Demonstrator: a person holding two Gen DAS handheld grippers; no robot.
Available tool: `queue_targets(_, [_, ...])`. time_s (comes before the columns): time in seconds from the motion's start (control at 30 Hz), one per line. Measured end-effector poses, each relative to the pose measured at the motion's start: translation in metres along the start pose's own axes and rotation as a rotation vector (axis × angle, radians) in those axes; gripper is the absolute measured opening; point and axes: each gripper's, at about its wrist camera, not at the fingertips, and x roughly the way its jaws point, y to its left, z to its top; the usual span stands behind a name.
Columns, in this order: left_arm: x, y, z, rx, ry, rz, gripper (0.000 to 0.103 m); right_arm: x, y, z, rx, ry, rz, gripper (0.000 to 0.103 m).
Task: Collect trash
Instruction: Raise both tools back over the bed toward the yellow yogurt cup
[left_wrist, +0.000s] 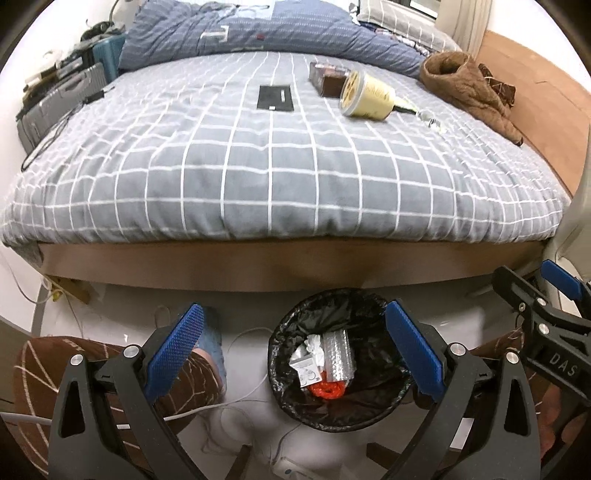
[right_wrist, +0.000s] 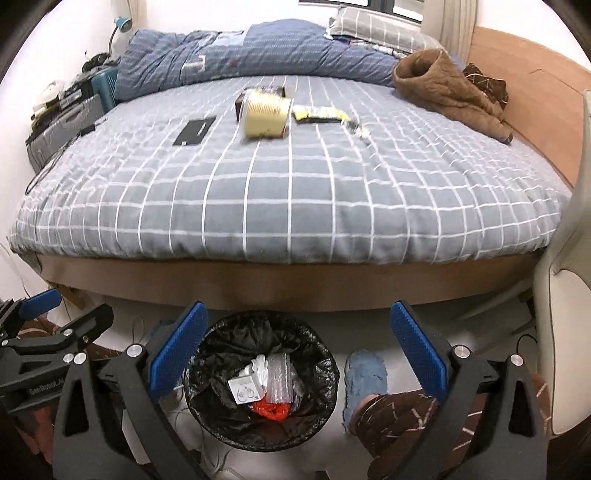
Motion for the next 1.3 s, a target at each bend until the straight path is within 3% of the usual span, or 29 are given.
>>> queue_targets(0.43, [-0.047,-0.007,0.047,-0.016,-0.087,-0.002,0.097,-0.061,-0.009,0.056,-0.012,-0.134,-0.008,0.095])
queue_targets(0.7, [-0.063,-0.012,0.089,-0.017,-0.126,0.001,0.097,-0.075,-0.021,0.098,0.000,-0.175,-0.011,0.095])
queue_targets(0.97, [-0.049,-0.022,0.132,-0.005,-0.126,0.003,0.097,-0.054,-0.036,0.134,0.010,-0.165,-0.008,0.095])
queue_targets(1.3, [0.001,-0.048,0.177,0.010,-0.086,-0.012,0.097,0.011,-0.062,0.179,0.007,-0.122,-0.009,0.095])
